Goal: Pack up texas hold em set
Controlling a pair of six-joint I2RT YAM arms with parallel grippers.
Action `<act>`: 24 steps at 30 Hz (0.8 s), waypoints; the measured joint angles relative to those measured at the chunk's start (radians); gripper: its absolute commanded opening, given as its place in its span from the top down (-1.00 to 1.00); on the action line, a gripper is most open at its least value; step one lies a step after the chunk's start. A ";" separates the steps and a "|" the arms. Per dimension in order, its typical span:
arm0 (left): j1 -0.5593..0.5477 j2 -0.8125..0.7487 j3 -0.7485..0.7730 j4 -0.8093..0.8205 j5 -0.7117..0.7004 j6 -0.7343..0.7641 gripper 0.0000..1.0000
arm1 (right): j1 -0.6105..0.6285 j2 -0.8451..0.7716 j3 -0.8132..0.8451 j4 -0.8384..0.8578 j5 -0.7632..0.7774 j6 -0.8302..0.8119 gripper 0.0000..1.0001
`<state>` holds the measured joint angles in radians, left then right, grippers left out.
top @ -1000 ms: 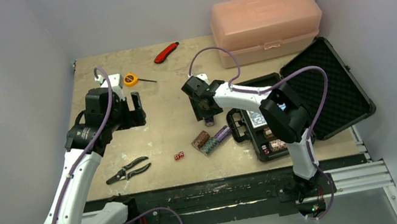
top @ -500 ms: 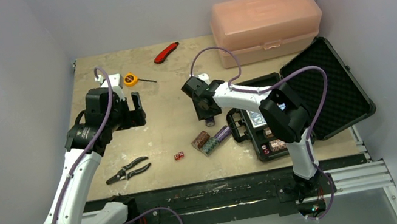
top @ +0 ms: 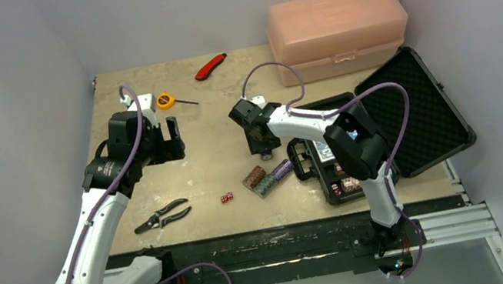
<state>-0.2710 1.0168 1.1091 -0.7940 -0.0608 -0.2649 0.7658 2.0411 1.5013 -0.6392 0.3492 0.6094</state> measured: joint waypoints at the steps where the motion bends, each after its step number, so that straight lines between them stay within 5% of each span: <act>1: 0.000 0.000 0.000 0.000 0.000 0.000 -0.75 | 0.000 0.006 0.000 -0.001 0.000 0.001 0.02; 13: 0.000 0.000 0.000 0.000 -0.002 0.000 -0.75 | 0.000 0.018 0.002 -0.006 0.000 0.019 1.00; 24: 0.000 0.000 0.000 0.000 -0.008 0.000 -0.75 | 0.000 -0.008 0.004 -0.048 0.020 0.092 1.00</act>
<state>-0.2710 1.0168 1.1091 -0.7940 -0.0689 -0.2649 0.7658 2.0327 1.5055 -0.6876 0.3691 0.7017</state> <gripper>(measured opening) 0.875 0.470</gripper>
